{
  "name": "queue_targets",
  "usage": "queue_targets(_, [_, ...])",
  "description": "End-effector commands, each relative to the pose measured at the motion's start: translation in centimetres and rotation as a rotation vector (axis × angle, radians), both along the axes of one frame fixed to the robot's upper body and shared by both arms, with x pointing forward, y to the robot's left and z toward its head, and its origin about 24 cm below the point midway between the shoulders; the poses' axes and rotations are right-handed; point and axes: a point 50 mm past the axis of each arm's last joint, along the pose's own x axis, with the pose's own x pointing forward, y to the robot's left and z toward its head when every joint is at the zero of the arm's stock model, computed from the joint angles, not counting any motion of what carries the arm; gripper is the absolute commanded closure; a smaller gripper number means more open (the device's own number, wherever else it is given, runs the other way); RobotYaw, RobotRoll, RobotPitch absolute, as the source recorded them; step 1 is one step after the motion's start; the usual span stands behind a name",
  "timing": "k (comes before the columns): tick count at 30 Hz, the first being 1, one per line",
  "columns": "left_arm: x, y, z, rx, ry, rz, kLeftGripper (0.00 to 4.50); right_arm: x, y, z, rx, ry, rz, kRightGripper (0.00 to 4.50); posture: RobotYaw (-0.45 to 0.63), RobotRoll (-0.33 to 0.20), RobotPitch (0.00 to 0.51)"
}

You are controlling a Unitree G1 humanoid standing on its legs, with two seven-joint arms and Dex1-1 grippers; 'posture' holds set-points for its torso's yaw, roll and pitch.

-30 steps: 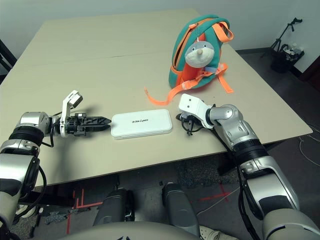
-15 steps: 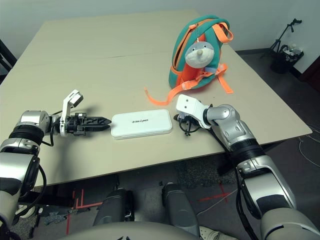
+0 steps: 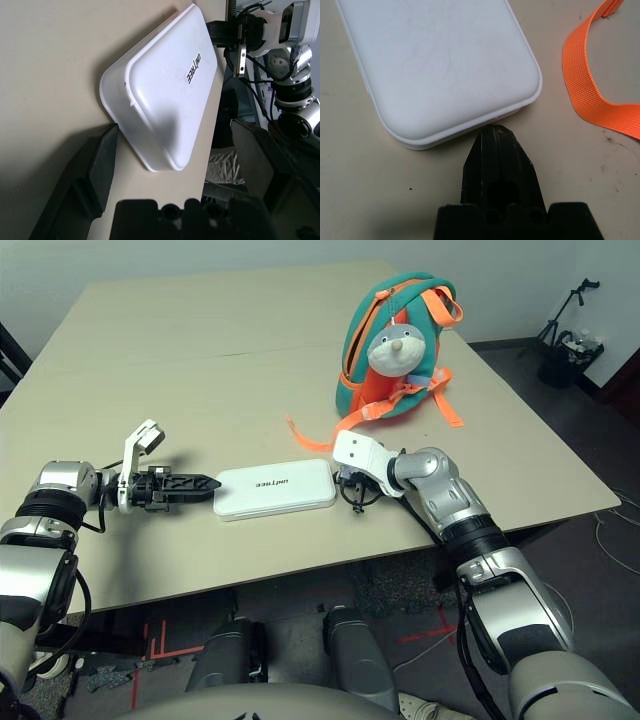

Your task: Put the pencil case into the backpack and zip it.

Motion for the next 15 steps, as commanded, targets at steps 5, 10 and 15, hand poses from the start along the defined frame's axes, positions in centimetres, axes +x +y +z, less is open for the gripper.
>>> queue_targets(5, [-0.6,0.1,-1.2,0.040,0.048,0.002,0.00,-0.7,4.2,0.1,0.012,0.016,0.156,4.49,-0.13,0.000,0.060])
queue_targets(10, [-0.7,0.3,-1.2,0.043,0.052,0.006,0.00,-0.4,4.1,0.3,0.004,0.011,0.148,4.49,-0.12,0.000,0.060])
queue_targets(15, [-0.8,0.9,-0.9,0.041,0.052,0.025,0.00,0.2,1.5,0.8,-0.032,-0.005,0.083,4.49,-0.12,0.000,0.061])
